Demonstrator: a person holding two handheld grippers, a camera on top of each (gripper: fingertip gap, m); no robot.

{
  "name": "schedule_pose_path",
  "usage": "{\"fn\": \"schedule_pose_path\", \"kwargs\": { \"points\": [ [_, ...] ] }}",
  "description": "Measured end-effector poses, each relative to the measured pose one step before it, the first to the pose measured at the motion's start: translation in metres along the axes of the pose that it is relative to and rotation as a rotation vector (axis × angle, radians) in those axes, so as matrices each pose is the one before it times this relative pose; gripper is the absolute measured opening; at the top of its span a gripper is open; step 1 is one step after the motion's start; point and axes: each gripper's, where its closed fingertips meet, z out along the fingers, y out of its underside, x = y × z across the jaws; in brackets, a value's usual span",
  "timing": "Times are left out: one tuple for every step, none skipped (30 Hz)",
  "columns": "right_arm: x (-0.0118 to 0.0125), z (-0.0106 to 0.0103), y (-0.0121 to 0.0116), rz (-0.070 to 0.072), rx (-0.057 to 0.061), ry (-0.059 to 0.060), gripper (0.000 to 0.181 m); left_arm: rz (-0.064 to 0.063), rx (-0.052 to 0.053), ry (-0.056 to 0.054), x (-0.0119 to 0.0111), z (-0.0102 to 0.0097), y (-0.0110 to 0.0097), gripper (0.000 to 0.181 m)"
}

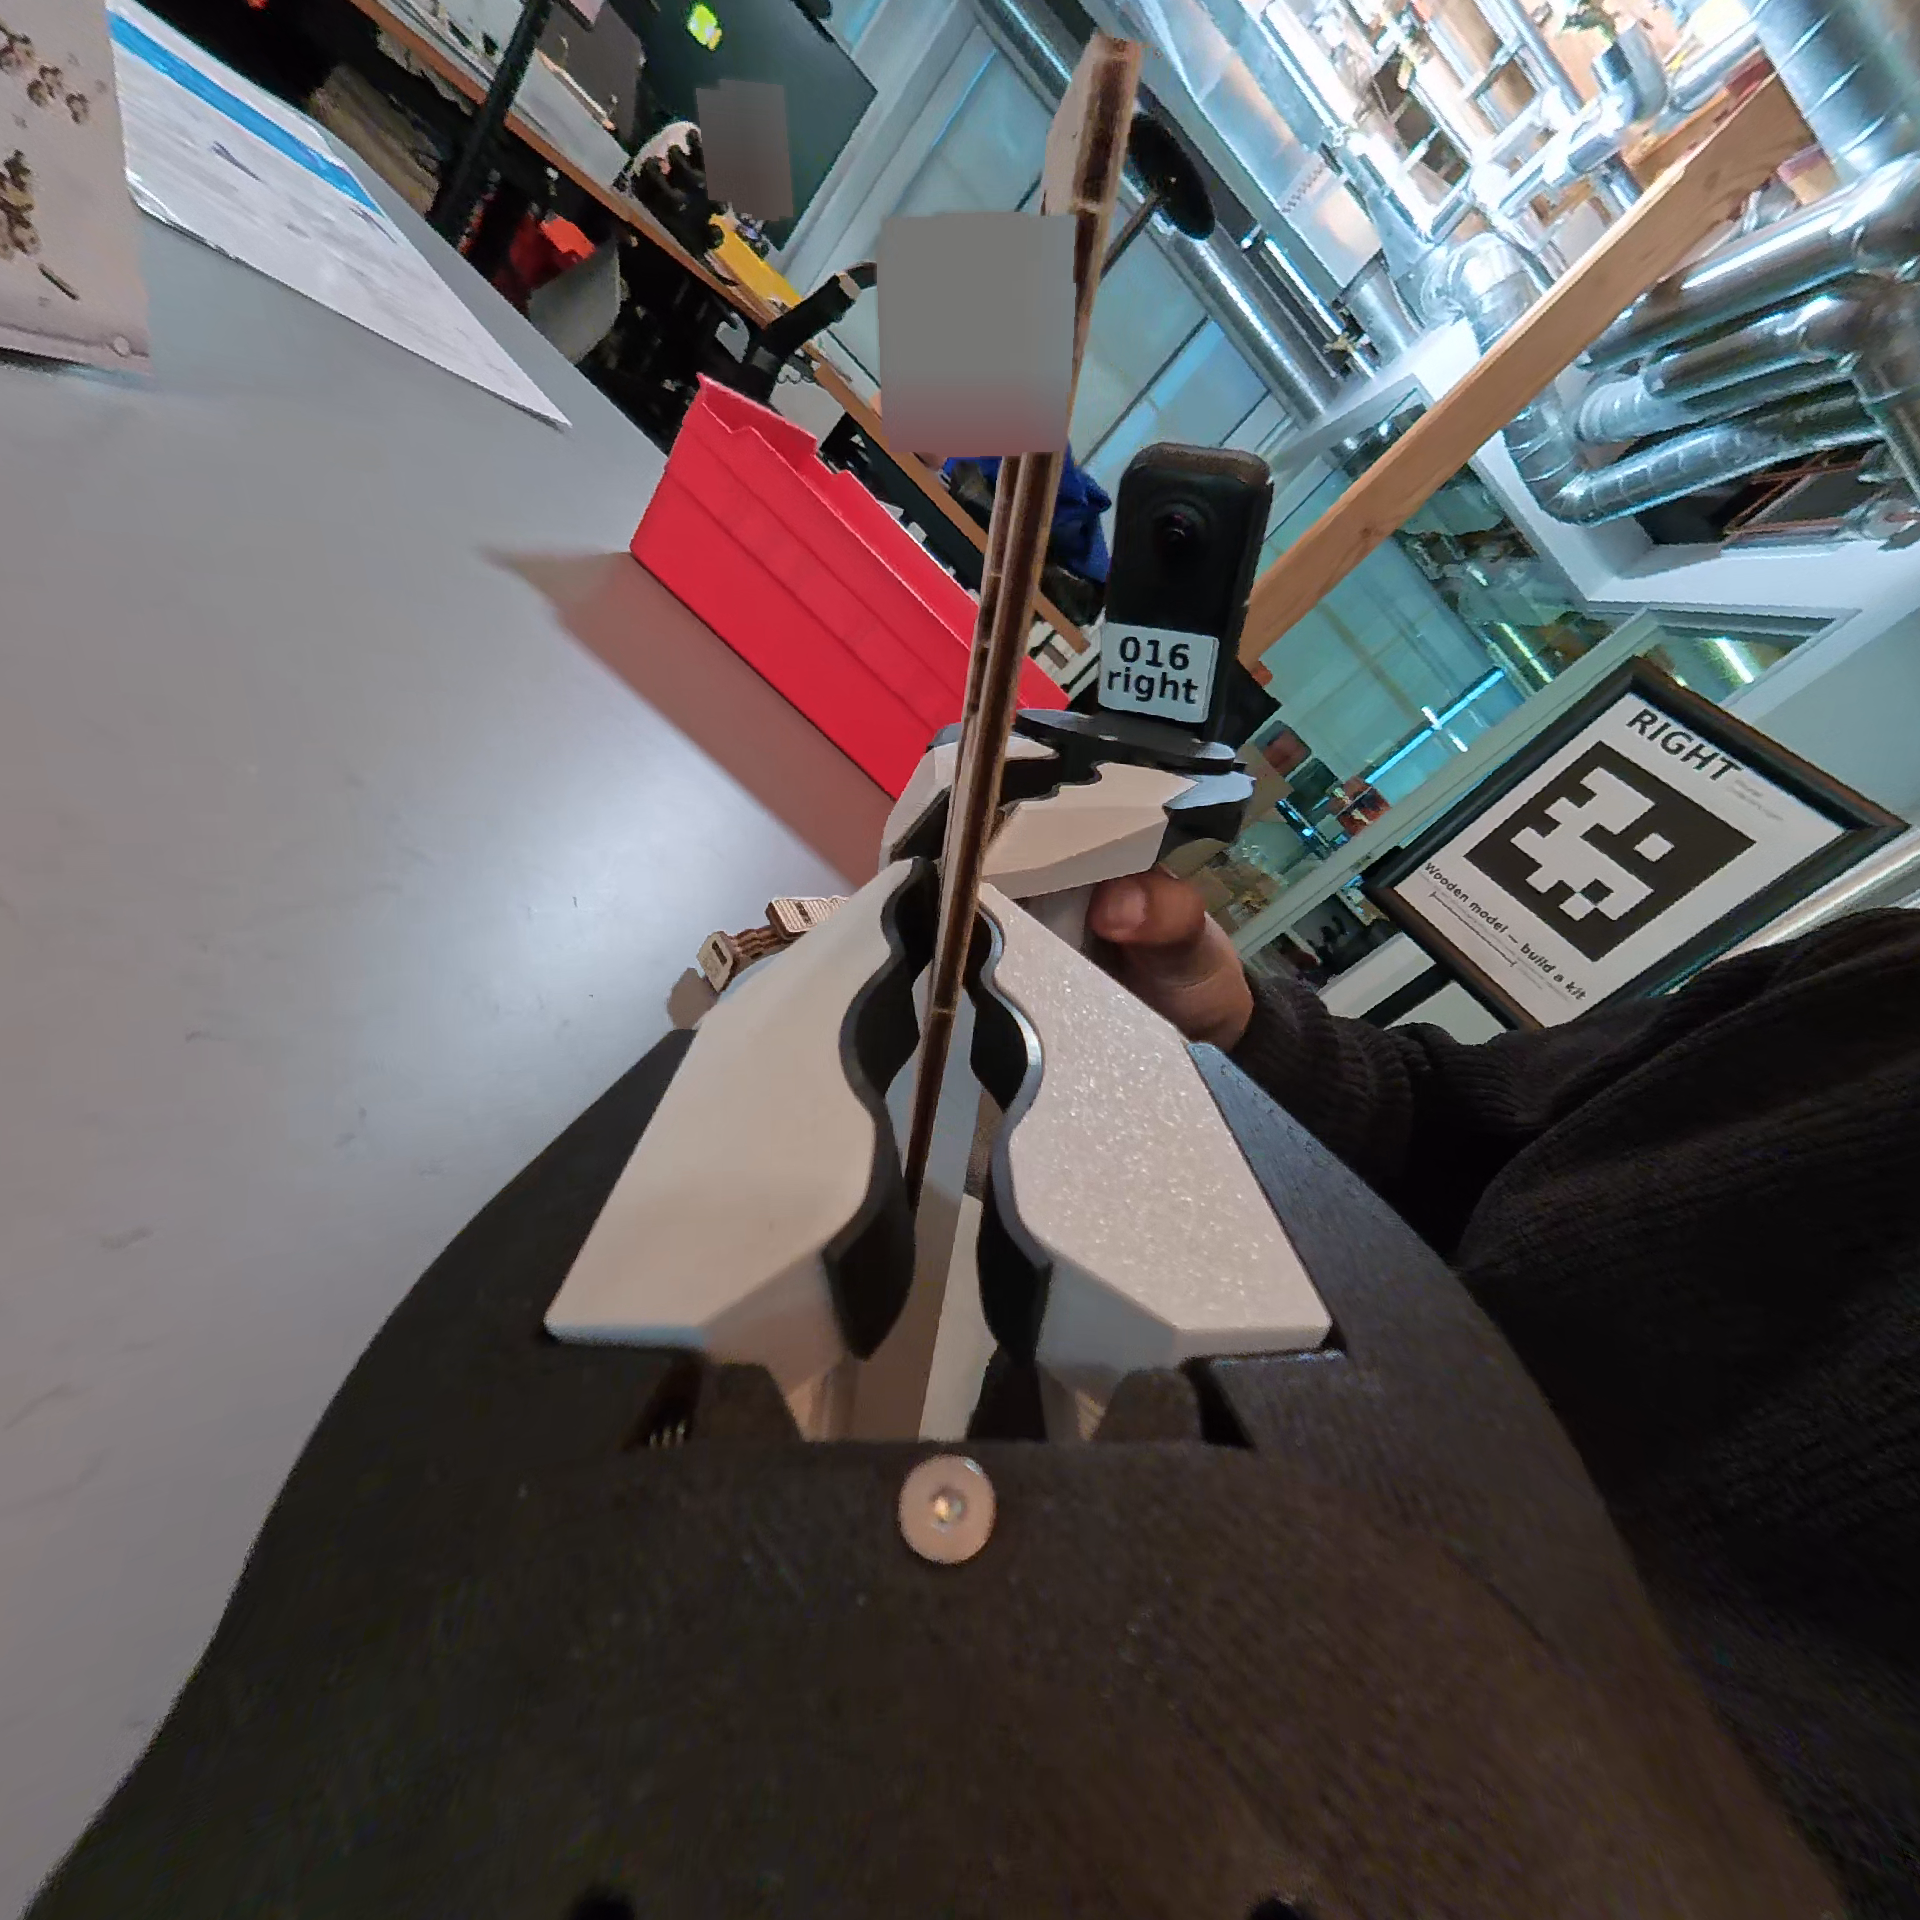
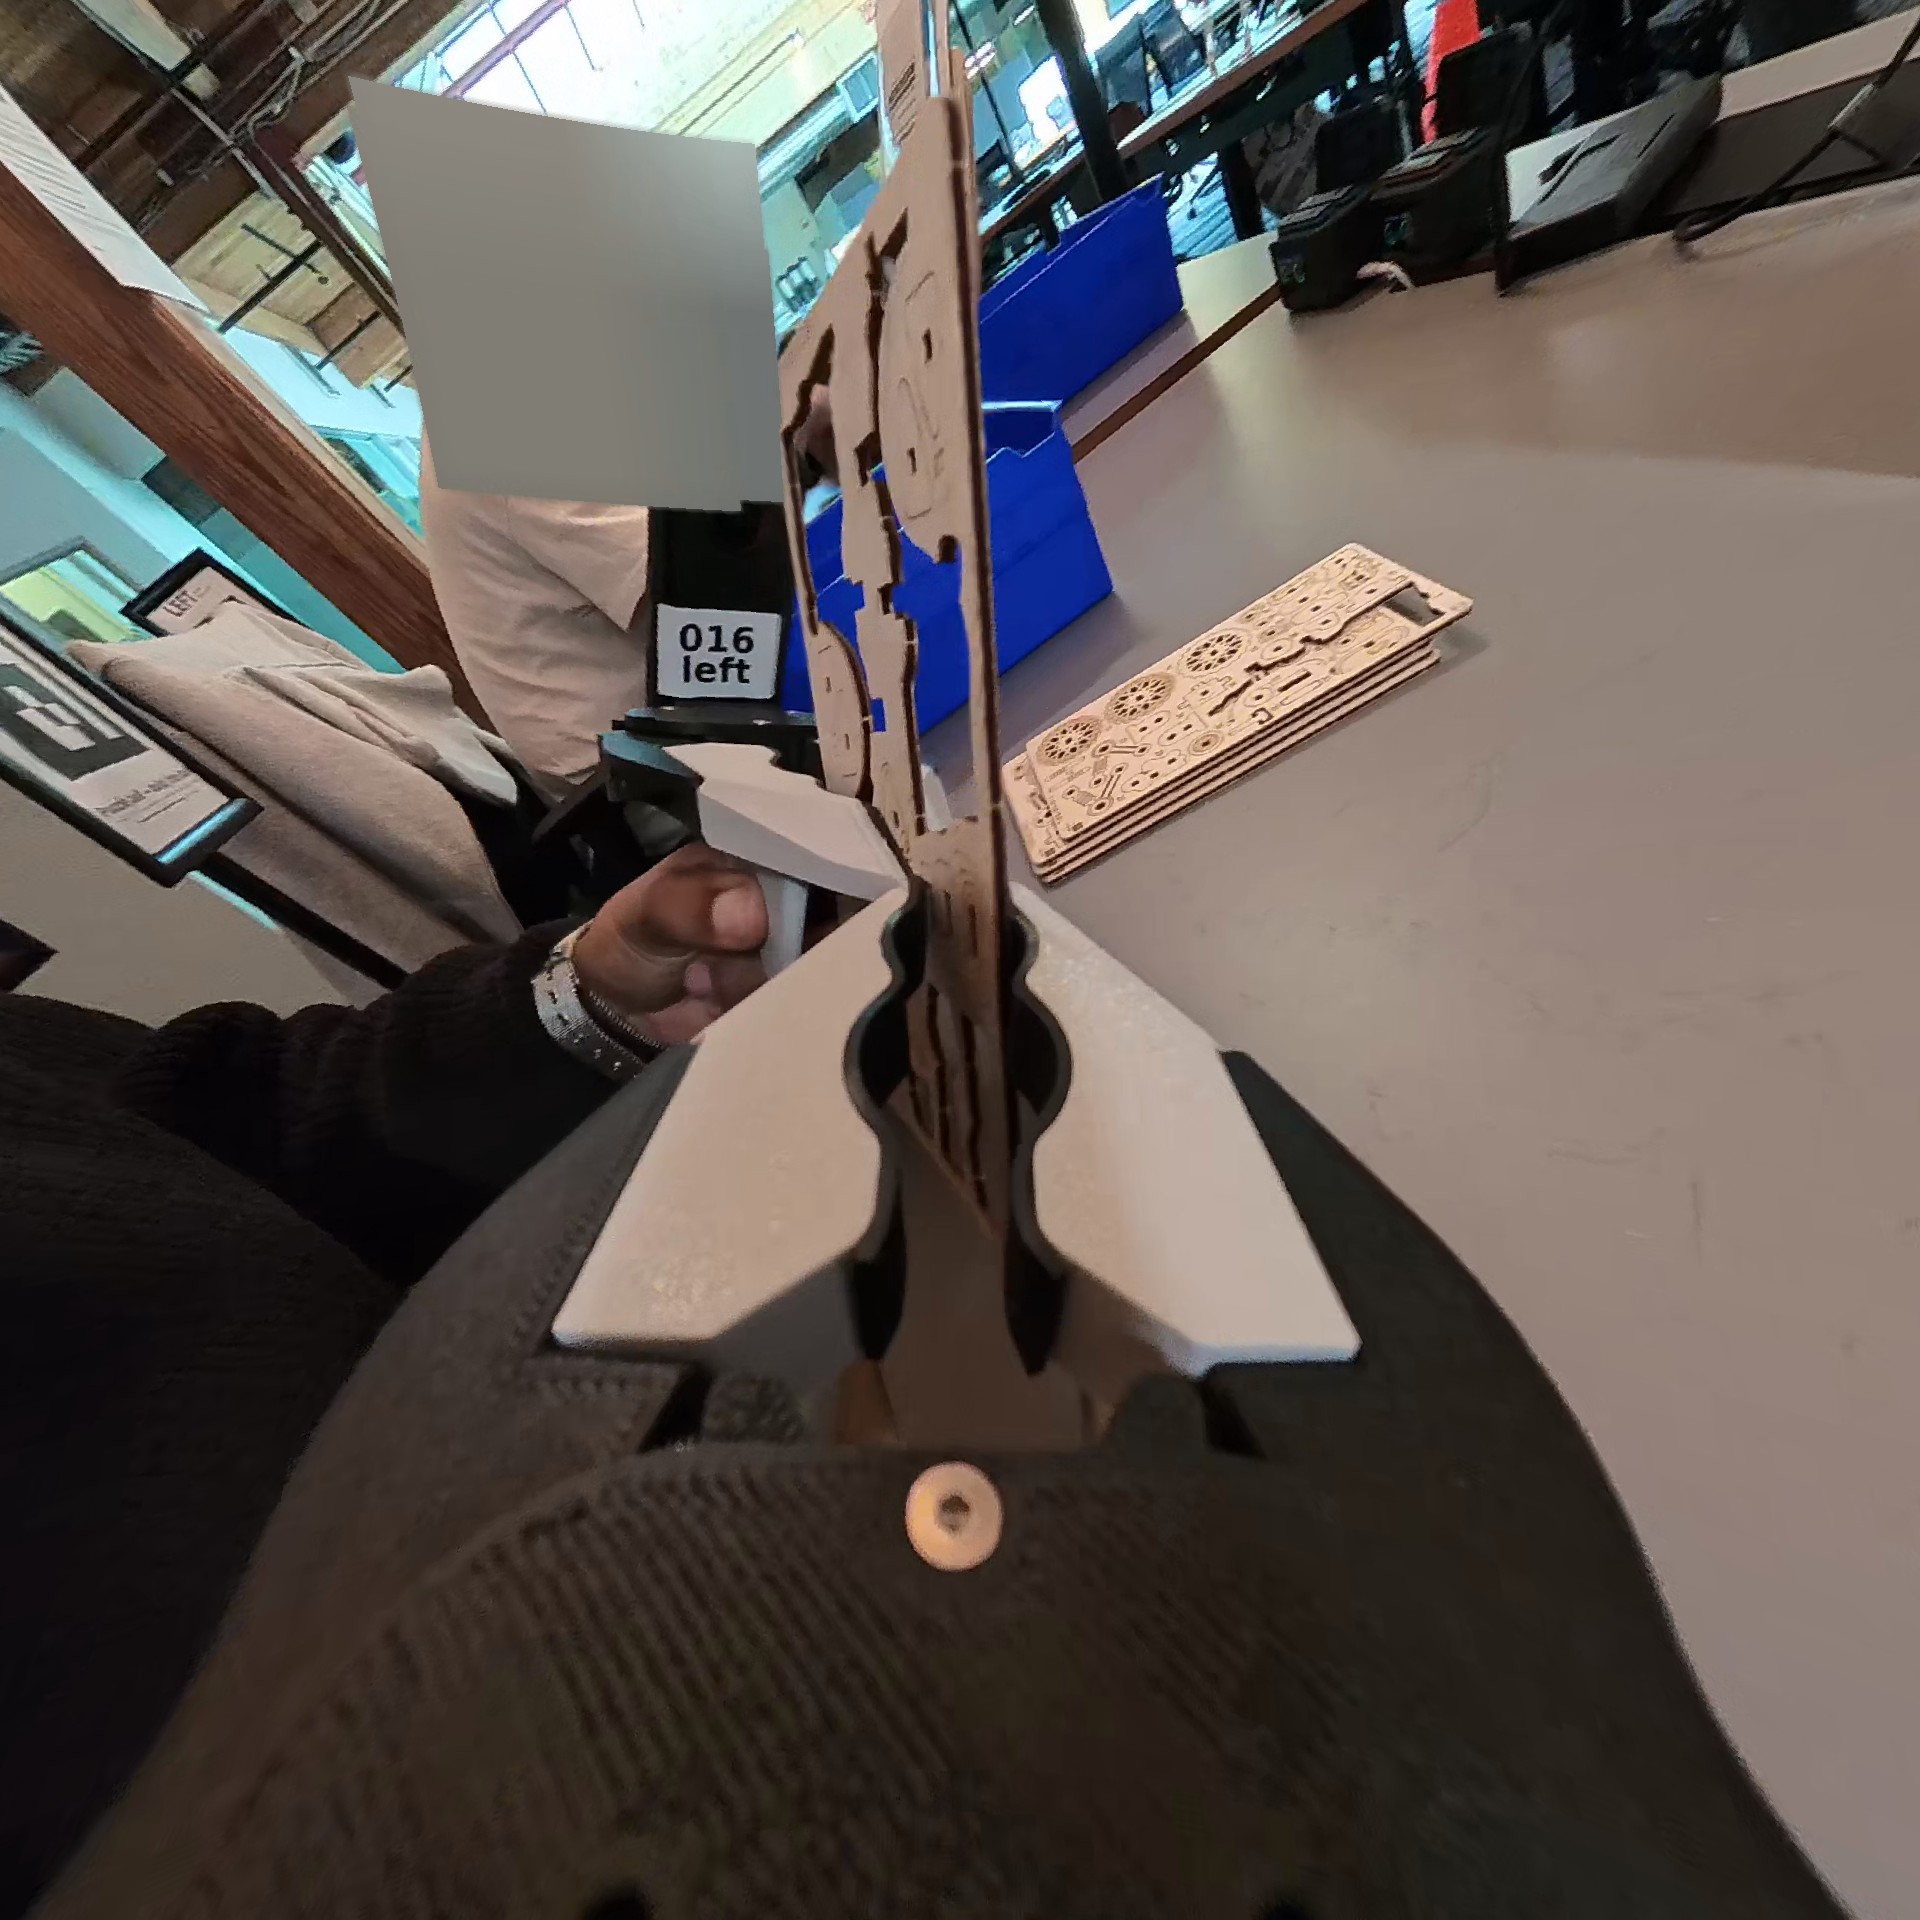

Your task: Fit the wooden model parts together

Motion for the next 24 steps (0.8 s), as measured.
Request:
{"fn": "schedule_pose_path", "kwargs": {
  "points": [
    [0.00049, 0.00019, -0.00075, -0.0085, 0.0074, 0.0142, 0.012, 0.0035, 0.005, -0.0045, -0.00024, -0.00004, -0.00066, 0.002],
    [0.00025, 0.00024, -0.0005, -0.0076, 0.0052, 0.013, 0.012, -0.0069, 0.0035, 0.002, -0.0002, -0.0002, -0.00043, 0.002],
    [0.00062, 0.00041, -0.00004, -0.0076, 0.0038, 0.0125, 0.012, -0.0022, 0.0002, -0.0003, -0.0007, -0.00024, 0.00003, 0.002],
    [0.00052, 0.0003, -0.00021, -0.0084, 0.0067, 0.0109, 0.013, 0.0033, 0.0023, -0.0035, -0.00054, -0.00009, -0.00029, 0.003],
    [0.00037, 0.00033, -0.00019, -0.0037, 0.007, 0.0075, 0.013, 0.003, 0.0019, -0.0037, -0.0002, -0.00011, -0.00061, 0.003],
    [0.00041, 0.00034, 0.00004, 0.001, 0.0024, 0.0041, 0.013, 0.003, -0.0014, -0.0042, -0.00055, -0.00018, 0.0, 0.003],
    [0.00081, 0.0005, 0.00003, -0.0006, 0.0018, 0.004, 0.014, 0.0003, 0.0, -0.0011, -0.00052, -0.0003, -0.00005, 0.003],
    [0.00211, 0.00053, -0.00014, -0.0048, 0.0052, 0.0117, 0.017, 0.0015, 0.0037, -0.0049, -0.00099, -0.00026, -0.0007, 0.002],
    [0.00287, 0.00084, 0.00028, -0.0019, 0.0035, 0.0174, 0.02, 0.0019, -0.0008, -0.0117, -0.00208, -0.00027, -0.00005, 0.002],
    [0.00224, 0.00064, 0.00029, 0.0058, 0.0028, 0.0109, 0.022, -0.0047, 0.0033, -0.0047, -0.0011, -0.00036, -0.00048, 0.002],
    [0.0013, 0.00039, 0.00045, 0.0131, 0.0026, 0.003, 0.023, -0.0038, 0.0023, -0.0021, -0.0007, -0.00035, 0.0, 0.002],
    [0.00113, 0.00032, 0.00129, 0.015, -0.0042, 0.0026, 0.024, 0.0033, 0.0007, -0.0092, -0.00124, -0.00015, 0.00028, 0.002],
    [0.00115, 0.00005, 0.0015, 0.0068, -0.0072, 0.0046, 0.024, 0.0038, 0.0042, -0.0066, -0.00069, -0.00035, -0.00041, 0.002],
    [0.00055, -0.00018, 0.00015, -0.0025, -0.0003, 0.0063, 0.023, 0.0002, 0.0056, -0.0017, -0.00028, -0.0006, -0.00093, 0.002],
    [0.00008, -0.0002, -0.00043, -0.0076, 0.0014, 0.0089, 0.023, -0.0044, 0.0034, 0.0018, -0.00009, -0.00033, -0.00065, 0.002],
    [0.0001, 0.00006, 0.00003, -0.0121, -0.0036, 0.0115, 0.023, -0.0062, 0.0013, 0.0021, -0.00031, -0.00007, 0.00023, 0.002],
    [0.00015, 0.00008, 0.00008, -0.0163, -0.0043, 0.0128, 0.023, -0.0067, 0.0026, 0.0025, -0.0003, -0.00012, 0.00009, 0.002],
    [0.0002, -0.00003, 0.0, -0.0164, -0.0018, 0.012, 0.023, -0.0072, 0.0029, 0.002, -0.00023, 0.00017, 0.00001, 0.002],
    [0.00044, -0.00007, -0.00017, -0.011, -0.0007, 0.01, 0.024, -0.0056, 0.0042, -0.0023, -0.00028, 0.00034, -0.00009, 0.002],
    [0.00042, -0.0001, 0.00012, -0.0044, -0.0016, 0.0059, 0.024, -0.0003, 0.0047, -0.0044, -0.00019, 0.0004, 0.00002, 0.002],
    [0.00031, -0.00027, 0.00011, -0.0005, -0.0022, 0.0004, 0.025, 0.0002, 0.0025, -0.0018, 0.00016, 0.00061, 0.00034, 0.002],
    [0.00029, -0.0003, 0.00041, 0.0017, -0.0034, -0.0017, 0.025, -0.0005, -0.0006, -0.0029, -0.00011, 0.00055, 0.00049, 0.002],
    [0.00057, -0.00015, 0.00055, 0.0025, -0.0031, -0.001, 0.025, -0.0003, 0.0005, -0.0042, -0.00027, 0.00059, 0.0005, 0.002],
    [0.00031, -0.00032, 0.00025, 0.0018, -0.0016, -0.0005, 0.025, 0.0007, 0.0012, -0.0044, 0.00001, 0.00038, 0.00021, 0.002]
  ]
}}
